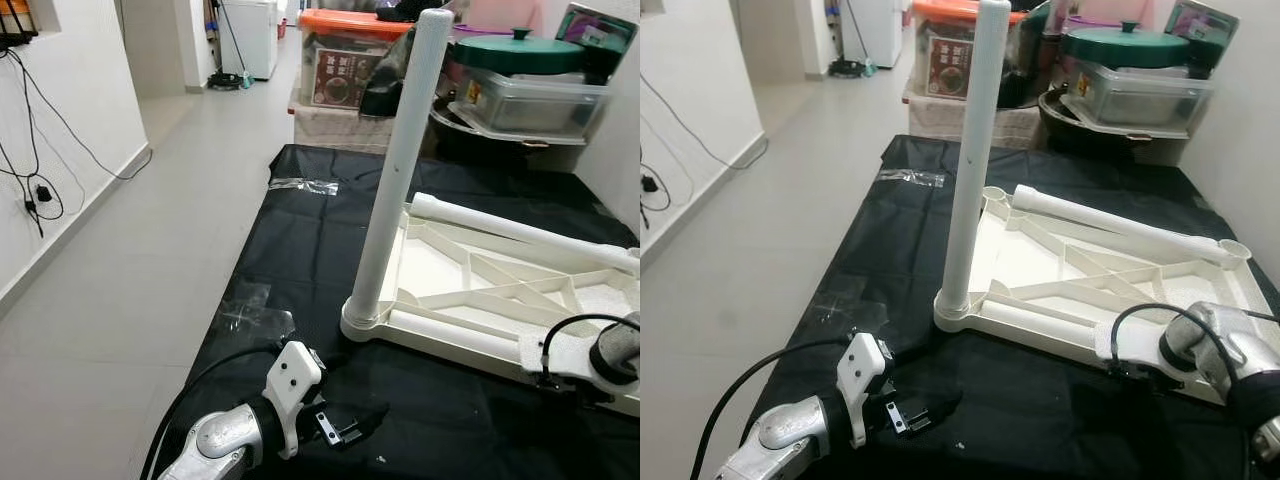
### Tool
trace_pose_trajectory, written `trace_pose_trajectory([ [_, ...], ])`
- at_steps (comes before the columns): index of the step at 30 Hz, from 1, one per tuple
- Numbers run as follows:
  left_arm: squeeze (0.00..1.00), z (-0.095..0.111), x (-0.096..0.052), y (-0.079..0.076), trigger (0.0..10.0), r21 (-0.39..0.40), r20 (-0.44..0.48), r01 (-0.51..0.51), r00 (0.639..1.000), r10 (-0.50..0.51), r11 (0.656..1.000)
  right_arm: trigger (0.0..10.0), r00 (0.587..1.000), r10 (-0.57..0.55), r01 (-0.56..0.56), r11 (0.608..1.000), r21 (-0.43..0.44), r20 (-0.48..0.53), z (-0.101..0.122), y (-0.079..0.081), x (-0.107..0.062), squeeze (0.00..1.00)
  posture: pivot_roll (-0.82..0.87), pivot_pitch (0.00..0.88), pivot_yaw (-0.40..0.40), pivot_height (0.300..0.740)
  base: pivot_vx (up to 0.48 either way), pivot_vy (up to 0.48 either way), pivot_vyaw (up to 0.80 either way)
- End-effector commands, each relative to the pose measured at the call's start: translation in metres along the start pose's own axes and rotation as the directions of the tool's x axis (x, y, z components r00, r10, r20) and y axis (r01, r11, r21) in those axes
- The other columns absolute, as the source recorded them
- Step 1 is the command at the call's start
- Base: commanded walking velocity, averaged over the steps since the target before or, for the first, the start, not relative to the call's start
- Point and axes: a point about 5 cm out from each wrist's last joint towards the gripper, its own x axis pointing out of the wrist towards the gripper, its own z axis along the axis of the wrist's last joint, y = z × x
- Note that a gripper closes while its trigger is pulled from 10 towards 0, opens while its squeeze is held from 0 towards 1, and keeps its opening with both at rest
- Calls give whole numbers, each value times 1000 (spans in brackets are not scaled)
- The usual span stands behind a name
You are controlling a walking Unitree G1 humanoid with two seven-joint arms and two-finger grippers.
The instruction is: Building children table
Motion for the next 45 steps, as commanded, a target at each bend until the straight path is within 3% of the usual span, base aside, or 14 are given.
trace_pose_trajectory([
  [1, 0, -3, 1, 1, 10000, 7, -12, -4, 1000, 4, 1000, 10000, 987, 0, -7, 999, 40, 163, 17, -5, -11, 0, 153, 0, -90, 740, 0, 0, 0],
  [5, 0, -3, 0, 2, 10000, 9, -12, -6, 1000, 6, 1000, 10000, 877, -65, 7, 992, 124, 476, 46, -18, -34, 0, 153, 0, -88, 740, 0, 0, 0],
  [6, 0, -3, 0, 2, 10000, 10, -12, -5, 1000, 5, 1000, 10000, 762, -144, 26, 981, 192, 631, 61, -28, -48, 0, 151, 0, -84, 740, 0, 0, 0],
  [7, 0, -3, 0, 2, 10000, 10, -12, -5, 1000, 5, 1000, 10000, 762, -144, 26, 981, 192, 631, 61, -28, -48, 0, 151, 0, -84, 740, 0, 0, 0],
  [8, 0, -3, 0, 3, 10000, 11, -12, -4, 1000, 4, 1000, 10000, 647, -227, 39, 963, 266, 728, 70, -37, -60, 0, 151, 0, -85, 740, 0, 0, 0],
  [9, 0, -3, 0, 3, 10000, 11, -12, -4, 1000, 4, 1000, 10000, 647, -227, 39, 963, 266, 728, 70, -37, -60, 0, 151, 0, -85, 740, 0, 0, 0],
  [11, 0, -2, 0, 3, 10000, 5, -6, -3, 1000, 3, 1000, 10000, 521, -309, 22, 937, 349, 796, 78, -44, -65, 0, 157, 0, -84, 740, 0, 0, 0],
  [16, 0, 2, -5, 9, 10000, 5, 14, -43, 999, 43, 999, 10000, 467, -363, 7, 913, 407, 806, 88, -45, -54, 0, 161, 0, -85, 740, 0, 0, 0],
  [17, 0, 4, -9, 14, 10000, 15, 19, -82, 996, 82, 997, 10000, 422, -404, -3, 894, 447, 812, 97, -47, -49, 659, 169, 0, -86, 740, 0, 0, 0],
  [18, 0, 5, -13, 20, 10000, 26, 20, -128, 992, 127, 991, 10000, 396, -396, -35, 895, 444, 829, 105, -44, -43, 1000, 183, 0, -93, 740, 0, 0, 0],
  [22, 0, 5, -20, 29, 10000, 50, 17, -208, 978, 207, 977, 10000, 369, -343, -98, 910, 403, 864, 120, -33, -34, 1000, 192, 0, -99, 740, 0, 0, 0],
  [24, 0, 4, -28, 39, 10000, 91, 12, -294, 956, 294, 951, 10000, 357, -293, -135, 923, 359, 887, 131, -25, -28, 0, 196, 0, -100, 740, 0, 0, 0],
  [31, 0, -1, -46, 52, 10000, 132, -10, -410, 910, 415, 903, 10000, 320, -219, -194, 937, 290, 922, 148, -17, -22, 0, 210, 0, -108, 740, 0, 0, 0],
  [45, 0, 0, -39, 45, 10000, 107, 5, -377, 926, 378, 920, 10000, 237, -257, -201, 930, 307, 937, 201, -23, -22, 0, 213, 0, -115, 740, 0, 0, 0],
])
